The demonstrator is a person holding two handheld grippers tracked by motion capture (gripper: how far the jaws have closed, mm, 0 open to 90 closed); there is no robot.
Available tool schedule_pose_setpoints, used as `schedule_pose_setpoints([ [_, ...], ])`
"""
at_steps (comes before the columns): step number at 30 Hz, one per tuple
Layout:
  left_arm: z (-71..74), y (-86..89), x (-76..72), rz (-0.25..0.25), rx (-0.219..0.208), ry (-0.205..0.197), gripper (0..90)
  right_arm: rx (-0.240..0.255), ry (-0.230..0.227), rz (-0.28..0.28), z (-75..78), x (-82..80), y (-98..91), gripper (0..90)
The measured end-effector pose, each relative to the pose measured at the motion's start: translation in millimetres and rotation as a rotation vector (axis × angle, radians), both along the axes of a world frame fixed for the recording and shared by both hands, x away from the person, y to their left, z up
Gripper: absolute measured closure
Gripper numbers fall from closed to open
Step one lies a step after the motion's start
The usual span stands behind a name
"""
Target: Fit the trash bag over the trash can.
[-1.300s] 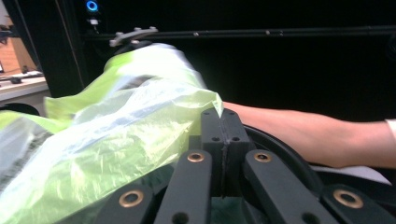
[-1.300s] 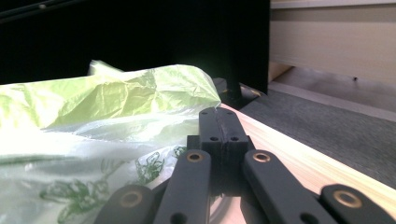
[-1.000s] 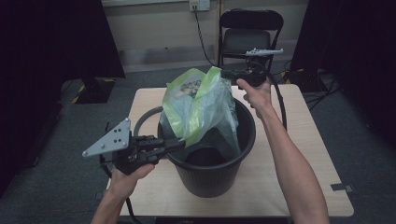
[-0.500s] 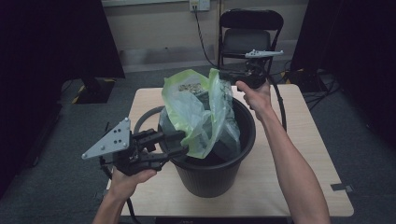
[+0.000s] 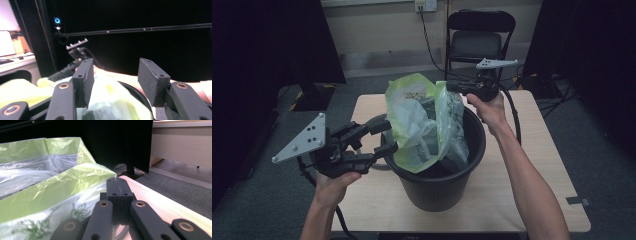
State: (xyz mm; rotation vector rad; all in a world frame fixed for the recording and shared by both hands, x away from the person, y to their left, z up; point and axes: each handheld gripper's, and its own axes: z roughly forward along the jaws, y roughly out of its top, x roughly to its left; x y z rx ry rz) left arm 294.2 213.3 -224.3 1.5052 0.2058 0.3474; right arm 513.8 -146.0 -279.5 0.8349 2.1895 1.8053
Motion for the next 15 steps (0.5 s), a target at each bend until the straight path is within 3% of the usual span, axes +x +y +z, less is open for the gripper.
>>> schedule_pose_setpoints([
  [4, 4.5, 0.4, 7.8, 0.009, -0.008, 0.003, 46.7, -0.005, -0.012, 0.026, 0.5, -1.8, 4.8, 90.0],
  [5, 4.6, 1.2, 19.3, 0.035, -0.001, 0.012, 46.7, -0.013, -0.021, 0.038, 1.9, -3.1, 7.7, 90.0],
  [6, 4.6, 1.2, 19.3, 0.035, -0.001, 0.012, 46.6, -0.013, -0.021, 0.038, 1.9, -3.1, 7.7, 90.0],
  [7, 2.6, 1.9, 27.6, 0.078, 0.016, 0.022, 45.9, -0.013, -0.029, 0.045, 3.5, -4.2, 9.3, 90.0],
  [8, -1.3, 4.0, 38.4, 0.108, 0.01, 0.053, 45.9, -0.013, -0.029, 0.045, 3.5, -4.2, 9.3, 90.0],
  [9, -13.0, 10.4, 60.3, 0.139, -0.008, 0.115, 43.3, -0.007, -0.033, 0.048, 5.4, -5.5, 9.2, 90.0],
  [10, -13.0, 10.4, 60.3, 0.139, -0.008, 0.115, 42.3, -0.007, -0.033, 0.048, 5.4, -5.5, 9.2, 90.0],
  [11, -21.3, 14.1, 71.7, 0.183, -0.016, 0.144, 42.3, -0.006, -0.036, 0.049, 5.8, -5.9, 8.8, 90.0],
  [13, -34.4, 19.7, 87.9, 0.194, -0.038, 0.211, 36.7, -0.008, -0.038, 0.047, 5.9, -6.4, 6.7, 89.9],
  [15, -45.7, 21.6, 99.8, 0.239, -0.02, 0.247, 34.7, -0.005, -0.036, 0.046, 5.5, -6.3, 6.1, 89.8],
])
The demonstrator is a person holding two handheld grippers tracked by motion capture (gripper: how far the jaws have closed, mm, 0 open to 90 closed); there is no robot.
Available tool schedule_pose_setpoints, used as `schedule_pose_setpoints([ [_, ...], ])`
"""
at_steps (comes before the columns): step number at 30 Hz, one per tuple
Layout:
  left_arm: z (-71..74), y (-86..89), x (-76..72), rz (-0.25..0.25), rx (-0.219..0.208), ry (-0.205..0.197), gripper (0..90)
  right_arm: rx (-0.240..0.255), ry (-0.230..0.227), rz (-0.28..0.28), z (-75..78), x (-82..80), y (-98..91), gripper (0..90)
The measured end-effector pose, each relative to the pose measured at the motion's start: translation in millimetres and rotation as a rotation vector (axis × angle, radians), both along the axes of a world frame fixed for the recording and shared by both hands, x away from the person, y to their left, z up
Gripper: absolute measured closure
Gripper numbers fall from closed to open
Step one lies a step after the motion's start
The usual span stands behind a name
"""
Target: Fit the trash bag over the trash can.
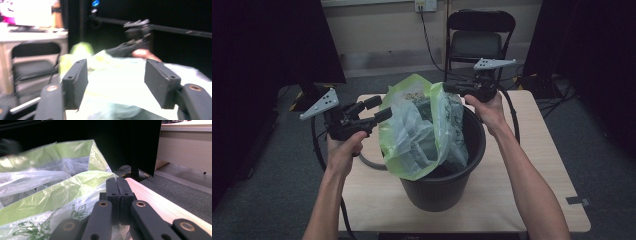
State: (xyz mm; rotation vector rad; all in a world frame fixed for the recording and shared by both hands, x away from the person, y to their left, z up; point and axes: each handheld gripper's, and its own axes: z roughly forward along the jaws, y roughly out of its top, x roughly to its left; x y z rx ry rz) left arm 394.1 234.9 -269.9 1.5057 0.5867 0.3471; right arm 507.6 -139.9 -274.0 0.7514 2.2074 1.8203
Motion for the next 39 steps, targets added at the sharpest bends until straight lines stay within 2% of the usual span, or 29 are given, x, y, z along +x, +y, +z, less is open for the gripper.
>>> schedule_pose_setpoints([
  [1, -3.2, 0.5, 3.4, 0.005, 0.009, 0.014, 33.6, 0.002, -0.001, 0.002, -0.6, 0.0, -0.6, 89.1],
  [2, -10.3, 2.1, 10.2, 0.016, 0.003, 0.05, 32.0, 0.002, -0.001, 0.001, -1.6, -0.9, -1.5, 88.5],
  [3, -10.3, 2.1, 10.2, 0.016, 0.003, 0.05, 31.2, 0.002, -0.001, 0.001, -1.6, -0.9, -1.5, 88.5],
  [5, -17.3, 3.3, 15.1, 0.037, 0.023, 0.079, 32.3, 0.0, -0.004, 0.005, -2.4, -3.6, -2.5, 86.9],
  [6, -21.7, 4.3, 17.8, 0.036, 0.025, 0.101, 36.8, -0.002, -0.011, 0.005, -2.6, -7.0, -4.3, 85.7],
  [7, -25.2, 4.7, 18.8, 0.036, 0.016, 0.118, 36.8, -0.002, -0.011, 0.005, -2.6, -7.0, -4.3, 85.7],
  [8, -30.3, 5.7, 20.2, 0.028, 0.038, 0.134, 49.3, -0.002, -0.014, 0.004, -2.4, -10.2, -7.1, 82.2],
  [9, -30.3, 5.7, 20.2, 0.028, 0.038, 0.134, 53.3, -0.002, -0.014, 0.004, -2.4, -10.2, -7.1, 82.2],
  [10, -33.5, 6.1, 19.3, 0.009, 0.025, 0.136, 56.8, -0.006, -0.012, -0.002, -0.5, -11.9, -8.8, 72.7],
  [12, -32.7, 5.7, 17.6, 0.014, 0.033, 0.129, 57.7, -0.009, -0.012, -0.001, 0.8, -12.2, -9.1, 70.8],
  [14, -31.7, 3.9, 16.5, 0.008, 0.055, 0.126, 56.5, -0.001, -0.018, 0.024, 10.9, -12.6, -6.9, 58.2],
  [17, -31.2, 2.5, 15.3, 0.002, 0.064, 0.124, 56.0, 0.0, -0.008, 0.045, 16.5, -10.4, -3.4, 53.4],
  [18, -30.9, 2.4, 13.5, -0.005, 0.072, 0.122, 55.9, -0.004, -0.007, 0.037, 17.6, -9.3, -1.9, 51.1],
  [21, -31.5, 4.3, 6.6, -0.004, 0.07, 0.118, 54.7, -0.013, 0.03, 0.033, 13.6, -0.1, 3.2, 49.8],
  [23, -31.6, 6.4, 0.6, -0.013, 0.077, 0.106, 53.8, -0.009, 0.052, 0.044, 8.6, 3.8, 4.7, 51.9],
  [24, -31.1, 6.7, -3.3, -0.02, 0.083, 0.105, 53.9, -0.008, 0.058, 0.065, 5.8, 4.9, 5.5, 66.1],
  [25, -30.7, 6.6, -5.5, -0.022, 0.088, 0.101, 53.9, -0.008, 0.053, 0.103, 3.0, 4.5, 6.6, 74.9],
  [26, -30.5, 6.0, -9.8, -0.025, 0.092, 0.099, 53.9, -0.007, 0.055, 0.106, 2.1, 4.0, 7.3, 79.5],
  [27, -30.4, 5.4, -11.9, -0.028, 0.097, 0.092, 53.8, -0.006, 0.052, 0.121, 1.1, 2.5, 8.1, 88.1],
  [29, -28.7, 3.5, -18.3, -0.019, 0.121, 0.074, 53.3, -0.004, 0.039, 0.121, 1.6, -0.3, 7.8, 90.0],
  [30, -27.1, 2.8, -21.3, -0.012, 0.138, 0.069, 53.1, -0.003, 0.028, 0.1, 2.7, -3.3, 4.8, 90.0],
  [31, -27.1, 2.8, -21.3, -0.012, 0.138, 0.069, 53.1, -0.003, 0.028, 0.1, 2.7, -3.3, 4.8, 90.0],
  [32, -26.1, 3.2, -24.2, -0.011, 0.149, 0.069, 53.1, 0.013, 0.018, 0.063, 3.3, -4.8, -1.9, 90.0],
  [33, -26.1, 3.2, -24.2, -0.011, 0.149, 0.069, 52.7, 0.013, 0.018, 0.063, 3.3, -4.8, -1.9, 90.0],
  [34, -26.1, 3.9, -25.8, -0.014, 0.149, 0.065, 52.2, 0.037, 0.012, 0.021, 2.3, -5.0, -12.1, 90.0],
  [36, -26.6, 4.2, -28.9, -0.013, 0.146, 0.063, 52.1, 0.043, 0.012, 0.009, 1.3, -4.8, -16.1, 90.0],
  [38, -27.5, 4.1, -31.4, -0.02, 0.139, 0.063, 49.4, 0.052, 0.026, -0.036, -9.5, -3.7, -31.1, 90.0],
  [39, -28.0, 4.2, -33.1, -0.019, 0.138, 0.062, 49.4, 0.052, 0.026, -0.036, -9.5, -3.7, -31.1, 90.0],
])
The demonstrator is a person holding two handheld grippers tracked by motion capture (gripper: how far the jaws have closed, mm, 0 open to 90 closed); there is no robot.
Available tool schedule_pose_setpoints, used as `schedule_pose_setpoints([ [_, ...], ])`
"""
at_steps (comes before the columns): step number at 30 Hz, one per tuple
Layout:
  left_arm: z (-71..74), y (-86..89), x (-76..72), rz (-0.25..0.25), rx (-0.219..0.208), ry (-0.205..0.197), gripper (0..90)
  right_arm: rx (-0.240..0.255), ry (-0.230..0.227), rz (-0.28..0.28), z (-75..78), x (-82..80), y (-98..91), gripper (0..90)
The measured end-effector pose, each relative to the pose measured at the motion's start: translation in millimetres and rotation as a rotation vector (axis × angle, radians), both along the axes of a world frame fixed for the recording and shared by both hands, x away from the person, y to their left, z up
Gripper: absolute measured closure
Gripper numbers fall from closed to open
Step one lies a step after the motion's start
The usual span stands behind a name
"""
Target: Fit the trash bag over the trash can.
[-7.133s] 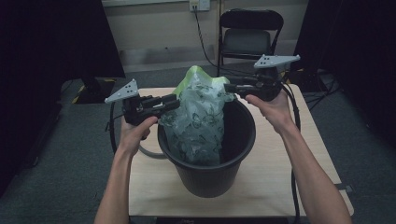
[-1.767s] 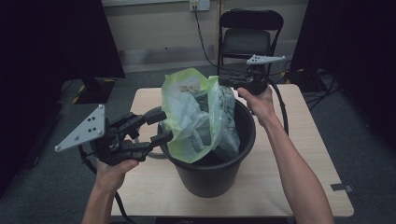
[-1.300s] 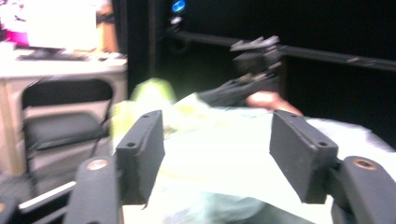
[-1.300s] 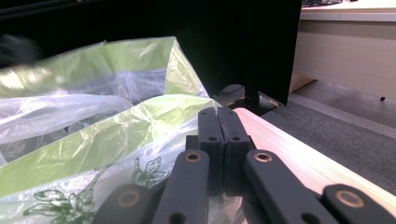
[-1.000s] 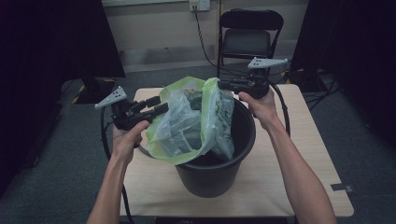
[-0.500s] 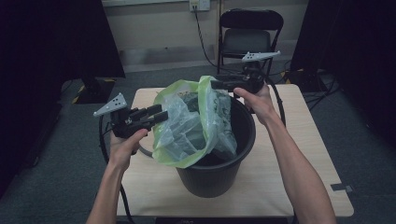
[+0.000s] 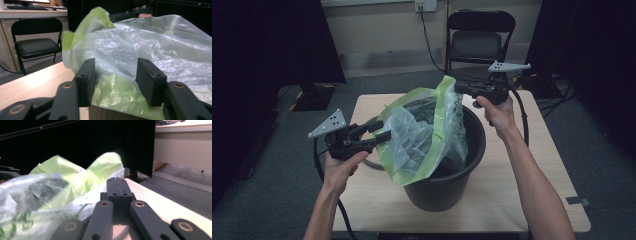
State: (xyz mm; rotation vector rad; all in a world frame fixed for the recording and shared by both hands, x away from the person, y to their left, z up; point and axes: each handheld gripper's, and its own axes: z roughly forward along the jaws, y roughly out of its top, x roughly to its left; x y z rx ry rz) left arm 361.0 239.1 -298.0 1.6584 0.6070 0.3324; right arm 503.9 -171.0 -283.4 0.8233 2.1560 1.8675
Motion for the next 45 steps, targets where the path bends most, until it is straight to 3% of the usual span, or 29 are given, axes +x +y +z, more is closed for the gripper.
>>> schedule_pose_setpoints([
  [3, 0.1, -0.4, -6.7, -0.001, 0.002, -0.011, 46.6, 0.01, 0.037, -0.012, -20.5, 1.5, -8.6, 90.0],
  [5, 0.3, 0.1, -7.5, -0.01, 0.005, -0.01, 46.2, 0.012, 0.042, -0.013, -24.1, 1.6, -8.2, 90.0],
  [7, 1.8, 0.0, -7.4, -0.019, 0.016, -0.015, 44.3, -0.03, 0.061, 0.001, -36.5, 1.9, 0.3, 90.0],
  [10, 3.9, 0.3, -4.3, -0.026, 0.014, -0.021, 42.2, -0.032, 0.066, 0.006, -38.5, 3.2, 3.6, 90.0],
  [12, 7.5, 5.4, -0.3, -0.035, -0.048, -0.032, 42.2, -0.02, 0.058, -0.001, -34.7, 4.6, 2.9, 90.0],
  [13, 11.5, 10.8, 3.8, -0.035, -0.103, -0.043, 43.6, -0.017, 0.043, -0.01, -29.2, 5.0, 2.0, 90.0],
  [18, 19.6, 15.3, 13.7, 0.03, -0.089, -0.07, 45.7, -0.01, 0.023, -0.002, -17.5, 5.5, 2.2, 90.0],
  [19, 17.8, 17.6, 23.5, 0.055, -0.109, -0.047, 45.7, -0.006, 0.013, 0.002, -13.8, 4.5, 3.5, 87.7],
  [20, 17.8, 17.6, 23.5, 0.055, -0.109, -0.047, 45.2, -0.006, 0.013, 0.002, -13.8, 4.5, 3.5, 87.7],
  [21, 14.5, 18.4, 31.2, 0.064, -0.103, -0.023, 43.9, -0.006, 0.01, -0.003, -10.9, 2.7, 4.7, 78.7],
  [23, 7.6, 17.3, 41.9, 0.078, -0.078, 0.015, 42.8, -0.003, 0.009, -0.004, -9.7, 1.9, 4.8, 75.7],
  [24, 3.8, 17.0, 46.0, 0.068, -0.089, 0.035, 42.8, 0.0, 0.005, -0.002, -7.3, 0.5, 4.8, 70.4],
  [25, 0.4, 16.3, 48.4, 0.06, -0.09, 0.051, 52.7, 0.004, 0.001, -0.009, -2.0, -2.1, 4.0, 63.9],
  [26, -1.8, 15.9, 49.6, 0.053, -0.083, 0.05, 52.7, 0.004, 0.001, -0.009, -2.0, -2.1, 4.0, 63.9],
  [28, -8.0, 14.8, 49.1, 0.023, -0.084, 0.057, 67.0, 0.007, -0.011, -0.025, 4.3, -5.5, 2.6, 57.0],
  [29, -9.7, 14.4, 47.5, 0.014, -0.072, 0.056, 80.7, 0.01, -0.03, -0.026, 10.6, -10.3, 1.4, 55.5],
  [30, -10.5, 14.3, 46.0, 0.01, -0.068, 0.054, 80.7, 0.01, -0.03, -0.026, 10.6, -10.3, 1.4, 55.5],
  [31, -10.4, 14.3, 41.5, 0.0, -0.053, 0.053, 88.8, 0.001, -0.045, 0.006, 15.7, -16.7, 2.6, 57.1],
  [33, -9.3, 14.0, 38.3, -0.01, -0.047, 0.046, 90.0, -0.004, -0.049, 0.024, 17.0, -18.8, 3.9, 57.5],
  [36, -6.5, 15.6, 30.5, -0.007, -0.041, 0.036, 90.0, -0.033, -0.001, 0.123, 18.2, -21.7, 13.5, 56.7],
  [37, -5.4, 17.3, 30.1, 0.0, -0.046, 0.03, 89.0, -0.062, 0.019, 0.128, 16.7, -19.0, 16.9, 55.9],
  [39, -2.7, 20.8, 31.4, 0.028, -0.082, 0.028, 85.2, -0.066, 0.026, 0.127, 16.0, -17.1, 18.0, 55.9],
  [40, -1.3, 22.0, 33.8, 0.037, -0.106, 0.019, 78.5, -0.069, 0.03, 0.127, 15.8, -15.8, 18.9, 56.2],
  [41, 3.0, 21.3, 39.5, 0.057, -0.12, 0.003, 64.3, -0.079, 0.034, 0.132, 15.9, -13.6, 21.3, 56.6],
  [44, 8.7, 16.1, 47.5, 0.053, -0.114, 0.003, 49.8, -0.09, 0.039, 0.138, 15.7, -11.1, 24.2, 57.5],
  [45, 11.4, 11.4, 52.9, 0.046, -0.08, 0.003, 46.5, -0.099, 0.04, 0.135, 14.4, -9.0, 26.6, 57.9],
])
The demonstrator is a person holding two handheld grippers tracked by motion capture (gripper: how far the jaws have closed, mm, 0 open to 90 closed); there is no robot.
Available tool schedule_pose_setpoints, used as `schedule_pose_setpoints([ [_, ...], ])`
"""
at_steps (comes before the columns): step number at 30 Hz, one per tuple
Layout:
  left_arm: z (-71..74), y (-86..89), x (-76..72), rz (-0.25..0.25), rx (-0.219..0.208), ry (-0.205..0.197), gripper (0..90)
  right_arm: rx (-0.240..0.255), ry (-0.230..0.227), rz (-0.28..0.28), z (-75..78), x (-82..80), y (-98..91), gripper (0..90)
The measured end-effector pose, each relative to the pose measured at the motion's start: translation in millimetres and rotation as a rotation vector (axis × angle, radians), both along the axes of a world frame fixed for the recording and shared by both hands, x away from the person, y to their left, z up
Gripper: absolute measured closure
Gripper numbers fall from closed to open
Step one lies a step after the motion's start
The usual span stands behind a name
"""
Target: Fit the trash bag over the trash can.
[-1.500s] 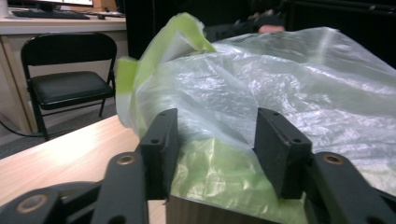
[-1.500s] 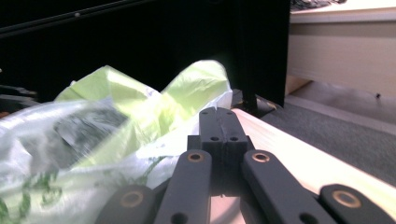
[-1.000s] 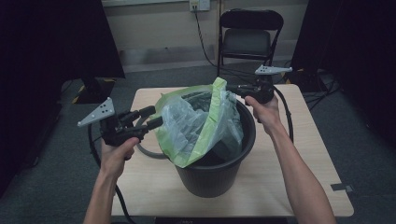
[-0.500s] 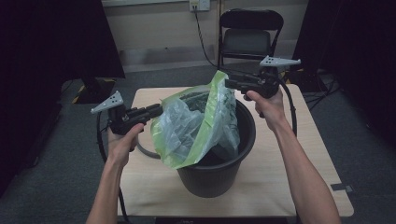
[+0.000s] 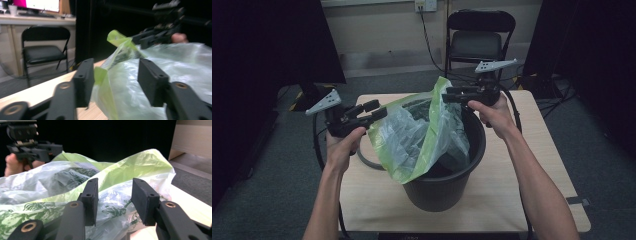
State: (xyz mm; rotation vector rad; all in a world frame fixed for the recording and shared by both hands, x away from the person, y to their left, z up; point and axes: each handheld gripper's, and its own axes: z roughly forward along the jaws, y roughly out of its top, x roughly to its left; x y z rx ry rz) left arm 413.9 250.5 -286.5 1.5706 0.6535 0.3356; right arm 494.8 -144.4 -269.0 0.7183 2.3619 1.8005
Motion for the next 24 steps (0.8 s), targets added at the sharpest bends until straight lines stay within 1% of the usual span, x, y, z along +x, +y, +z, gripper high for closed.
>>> schedule_pose_setpoints([
  [1, 0.5, -4.3, 4.8, 0.019, 0.023, 0.011, 46.5, 0.0, 0.0, 0.0, 0.0, 0.0, 0.0, 57.9],
  [2, -1.0, -6.9, 10.7, 0.02, 0.023, 0.031, 44.7, -0.005, 0.002, -0.002, -1.1, 1.0, 1.3, 58.3],
  [3, -3.6, -8.6, 16.4, 0.003, 0.017, 0.057, 44.6, -0.015, 0.006, 0.0, -2.1, 1.8, 2.7, 58.6],
  [4, -8.9, -10.8, 22.8, -0.01, 0.028, 0.078, 56.9, -0.032, 0.016, -0.001, -3.8, 2.7, 5.5, 59.3],
  [5, -8.9, -10.8, 22.8, -0.01, 0.028, 0.078, 62.8, -0.032, 0.016, -0.001, -3.8, 2.7, 5.5, 59.3],
  [6, -14.5, -9.7, 24.5, -0.037, 0.022, 0.089, 74.2, -0.042, 0.004, 0.006, -3.1, 1.6, 7.0, 65.2],
  [7, -14.5, -9.7, 24.5, -0.037, 0.022, 0.089, 79.3, -0.042, 0.004, 0.006, -3.1, 1.6, 7.0, 65.2],
  [8, -16.5, -8.3, 23.4, -0.036, 0.011, 0.093, 79.3, -0.045, 0.001, 0.011, -2.8, 1.2, 7.3, 67.7],
  [9, -18.4, -6.1, 21.8, -0.037, 0.007, 0.101, 84.4, -0.049, -0.003, 0.011, -2.3, 0.6, 7.6, 73.6],
  [10, -19.8, -4.9, 20.2, -0.037, 0.002, 0.101, 90.0, -0.038, -0.025, -0.004, -0.3, -1.1, 6.4, 81.9],
  [11, -20.6, -3.4, 18.4, -0.038, 0.01, 0.102, 90.0, -0.038, -0.025, -0.004, -0.3, -1.1, 6.4, 81.9],
  [12, -21.2, -1.6, 16.5, -0.034, 0.02, 0.099, 90.0, -0.024, -0.04, -0.015, 0.8, -2.3, 4.0, 89.2],
  [14, -22.6, 3.4, 11.7, -0.025, 0.021, 0.097, 90.0, -0.019, -0.044, -0.021, 1.0, -2.8, 2.7, 89.7],
  [15, -23.6, 6.1, 8.7, -0.023, 0.012, 0.097, 90.0, -0.001, -0.048, -0.03, 1.1, -3.8, 0.0, 90.0],
  [17, -26.0, 11.9, 1.7, -0.01, 0.012, 0.093, 90.0, 0.016, -0.058, -0.039, 1.6, -6.2, -5.8, 90.0],
  [18, -27.8, 15.6, -2.3, 0.001, 0.018, 0.092, 90.0, 0.038, -0.063, -0.046, 1.4, -7.3, -10.6, 90.0],
  [19, -28.9, 17.8, -4.7, 0.012, 0.017, 0.091, 90.0, 0.074, -0.064, -0.054, 0.2, -7.9, -17.5, 90.0],
  [21, -31.3, 22.1, -8.8, 0.017, 0.011, 0.093, 90.0, 0.101, -0.057, -0.064, -3.3, -8.5, -26.4, 90.0],
  [22, -33.5, 23.5, -11.7, 0.025, 0.019, 0.098, 90.0, 0.099, -0.052, -0.08, -9.2, -9.3, -33.2, 90.0],
  [23, -35.3, 23.5, -13.4, 0.025, 0.027, 0.106, 90.0, 0.099, -0.052, -0.08, -9.2, -9.3, -33.2, 90.0],
  [24, -39.6, 23.5, -17.5, 0.023, 0.058, 0.108, 90.0, 0.101, -0.049, -0.087, -11.6, -10.2, -35.7, 90.0],
])
